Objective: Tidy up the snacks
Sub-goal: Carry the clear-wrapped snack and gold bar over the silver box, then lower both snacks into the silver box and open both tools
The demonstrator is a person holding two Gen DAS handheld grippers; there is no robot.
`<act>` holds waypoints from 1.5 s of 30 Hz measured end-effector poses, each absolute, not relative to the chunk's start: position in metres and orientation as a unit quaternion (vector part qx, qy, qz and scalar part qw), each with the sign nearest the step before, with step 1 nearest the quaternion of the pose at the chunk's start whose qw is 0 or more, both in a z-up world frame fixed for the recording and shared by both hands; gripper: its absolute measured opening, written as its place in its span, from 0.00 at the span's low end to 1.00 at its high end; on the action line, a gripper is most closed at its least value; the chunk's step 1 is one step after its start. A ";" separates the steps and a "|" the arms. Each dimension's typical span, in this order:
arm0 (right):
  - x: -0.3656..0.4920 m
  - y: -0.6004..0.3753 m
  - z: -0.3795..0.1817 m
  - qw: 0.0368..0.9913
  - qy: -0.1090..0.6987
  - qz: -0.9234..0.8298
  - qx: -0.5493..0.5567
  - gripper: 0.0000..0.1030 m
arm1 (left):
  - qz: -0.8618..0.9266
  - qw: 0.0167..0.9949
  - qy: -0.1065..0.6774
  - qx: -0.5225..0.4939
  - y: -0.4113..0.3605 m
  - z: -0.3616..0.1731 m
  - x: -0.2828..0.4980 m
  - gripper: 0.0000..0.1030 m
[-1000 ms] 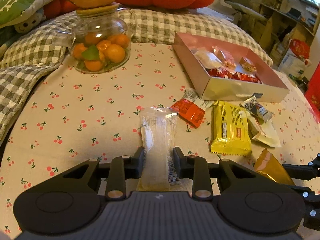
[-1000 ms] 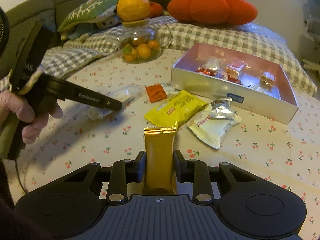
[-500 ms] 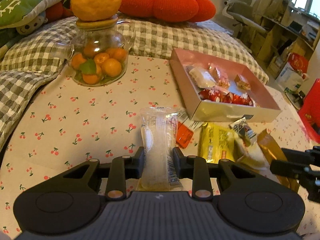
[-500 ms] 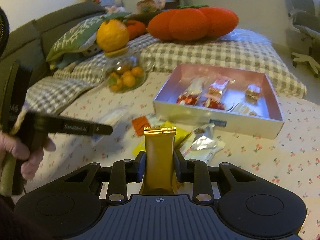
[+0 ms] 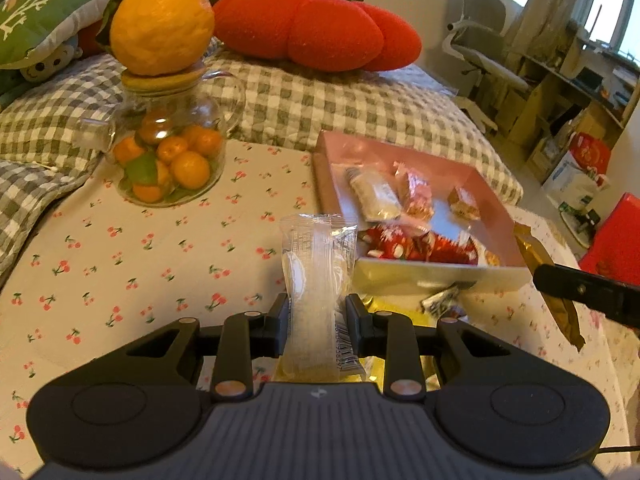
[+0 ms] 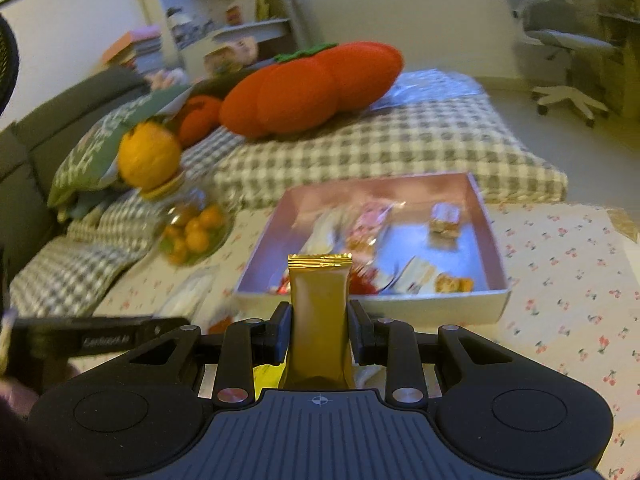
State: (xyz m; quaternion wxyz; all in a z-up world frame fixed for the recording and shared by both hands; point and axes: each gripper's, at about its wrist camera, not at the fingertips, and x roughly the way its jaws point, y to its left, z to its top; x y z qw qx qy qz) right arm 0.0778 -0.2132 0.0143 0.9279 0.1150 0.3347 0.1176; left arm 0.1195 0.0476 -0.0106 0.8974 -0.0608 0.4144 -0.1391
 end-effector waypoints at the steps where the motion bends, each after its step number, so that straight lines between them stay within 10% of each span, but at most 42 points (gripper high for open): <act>1: 0.081 -0.217 0.015 0.928 0.334 0.113 0.121 0.27 | -0.139 0.897 0.414 -0.063 0.045 -0.010 0.121 0.26; 45: 0.188 -0.309 -0.038 0.901 0.360 0.038 0.239 0.36 | -0.132 0.893 0.430 -0.036 -0.076 -0.024 0.243 0.26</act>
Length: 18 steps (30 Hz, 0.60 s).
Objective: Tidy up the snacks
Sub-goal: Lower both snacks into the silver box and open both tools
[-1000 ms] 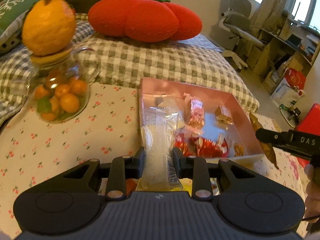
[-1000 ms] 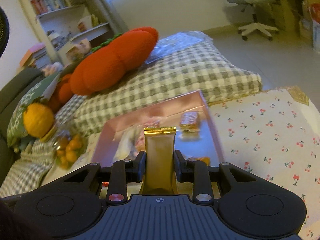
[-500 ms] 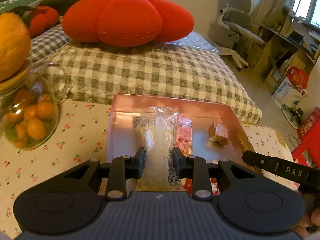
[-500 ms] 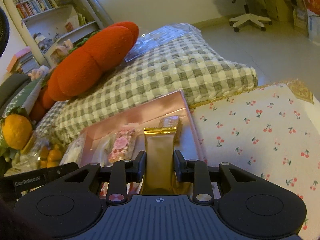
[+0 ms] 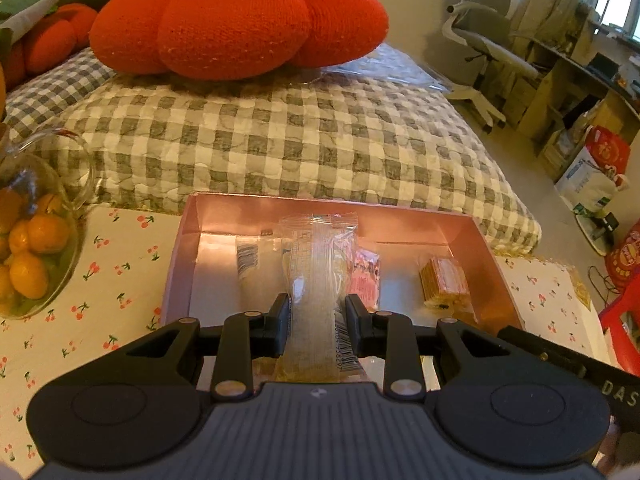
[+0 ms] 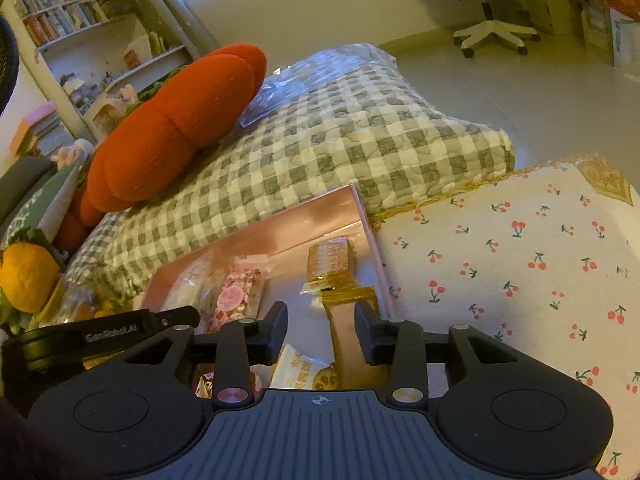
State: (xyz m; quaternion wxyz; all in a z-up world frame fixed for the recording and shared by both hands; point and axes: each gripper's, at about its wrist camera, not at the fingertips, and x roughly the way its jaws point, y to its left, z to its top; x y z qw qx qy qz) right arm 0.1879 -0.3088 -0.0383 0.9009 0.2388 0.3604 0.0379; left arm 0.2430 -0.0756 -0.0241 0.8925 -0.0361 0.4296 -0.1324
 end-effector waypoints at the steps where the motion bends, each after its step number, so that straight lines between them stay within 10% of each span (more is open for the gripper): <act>1: 0.188 -0.310 -0.039 0.900 0.361 0.037 0.240 0.37 | -0.131 0.893 0.430 -0.035 -0.076 -0.024 0.243 0.26; 18: 0.186 -0.310 -0.034 0.902 0.356 0.037 0.242 0.58 | -0.119 0.902 0.414 -0.017 -0.078 -0.024 0.246 0.49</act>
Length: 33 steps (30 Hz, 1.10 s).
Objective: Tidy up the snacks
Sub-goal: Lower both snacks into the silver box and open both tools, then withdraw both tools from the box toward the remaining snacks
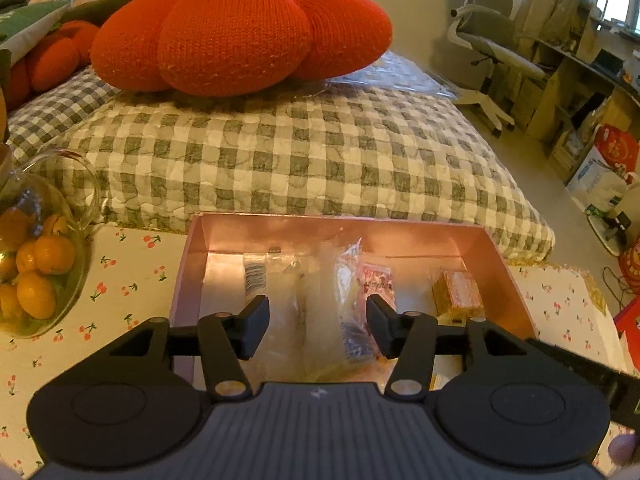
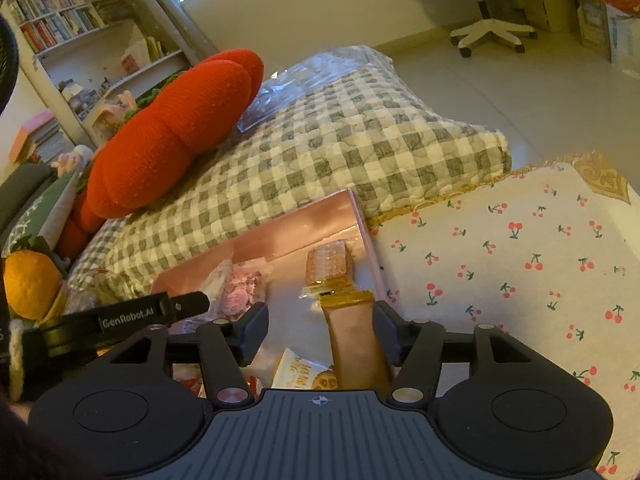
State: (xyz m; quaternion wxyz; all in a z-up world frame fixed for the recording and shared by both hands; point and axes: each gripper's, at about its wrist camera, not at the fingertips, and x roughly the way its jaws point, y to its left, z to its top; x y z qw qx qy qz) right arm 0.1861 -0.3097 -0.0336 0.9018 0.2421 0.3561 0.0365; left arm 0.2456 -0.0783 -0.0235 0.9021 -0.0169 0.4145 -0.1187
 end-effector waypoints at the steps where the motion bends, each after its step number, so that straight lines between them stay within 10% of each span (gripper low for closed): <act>1: 0.185 -0.309 -0.033 0.902 0.356 0.036 0.242 0.58 | -0.119 0.901 0.416 -0.016 -0.077 -0.023 0.244 0.50; 33: 0.113 -0.275 0.011 0.909 0.366 0.028 0.199 0.84 | -0.127 0.900 0.417 -0.006 -0.031 0.007 0.156 0.93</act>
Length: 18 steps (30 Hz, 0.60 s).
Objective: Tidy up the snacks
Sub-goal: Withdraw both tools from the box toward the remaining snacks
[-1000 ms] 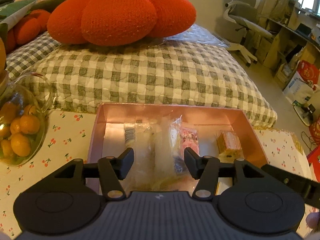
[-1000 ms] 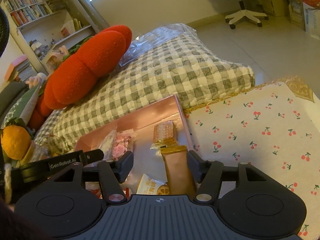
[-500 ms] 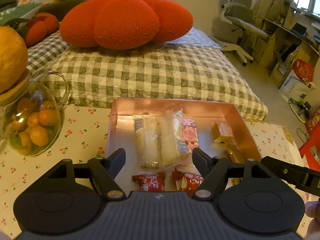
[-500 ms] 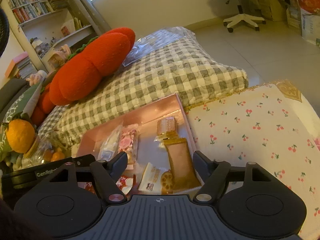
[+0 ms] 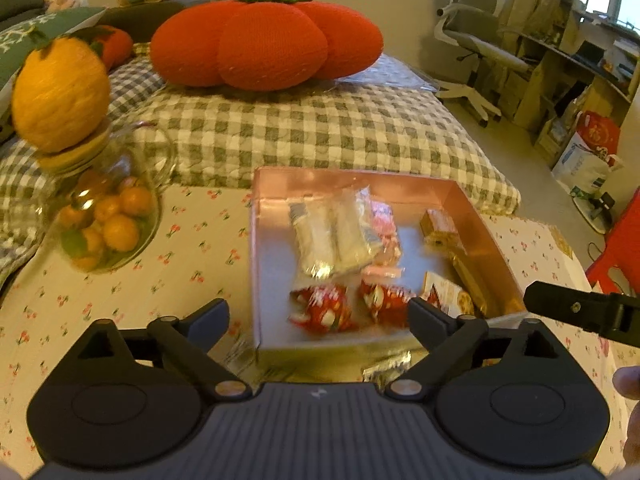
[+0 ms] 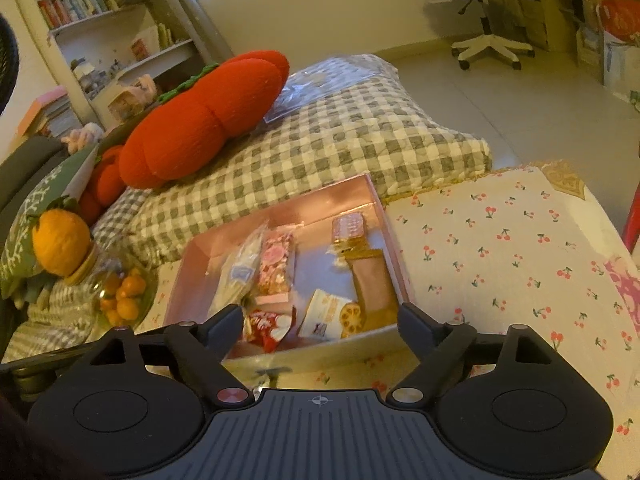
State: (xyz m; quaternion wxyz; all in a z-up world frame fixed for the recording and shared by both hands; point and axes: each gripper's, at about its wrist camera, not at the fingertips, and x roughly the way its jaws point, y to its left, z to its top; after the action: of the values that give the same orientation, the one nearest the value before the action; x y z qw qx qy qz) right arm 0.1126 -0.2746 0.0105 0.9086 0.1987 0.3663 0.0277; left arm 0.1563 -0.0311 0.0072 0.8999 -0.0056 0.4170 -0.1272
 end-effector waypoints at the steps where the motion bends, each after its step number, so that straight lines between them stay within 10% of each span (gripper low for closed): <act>1: 0.110 -0.273 0.011 0.909 0.367 0.028 0.196 0.85 | -0.126 0.899 0.419 -0.005 -0.029 0.007 0.154 0.94; 18: 0.074 -0.238 -0.004 0.910 0.389 0.059 0.132 0.88 | -0.114 0.897 0.427 0.011 0.008 -0.013 0.112 0.98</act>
State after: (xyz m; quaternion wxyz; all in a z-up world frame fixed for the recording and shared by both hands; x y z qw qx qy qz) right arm 0.0743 -0.2384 -0.0043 0.9099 0.1317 0.3890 0.0589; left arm 0.1119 0.0083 -0.0125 0.8970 0.0113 0.4269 -0.1142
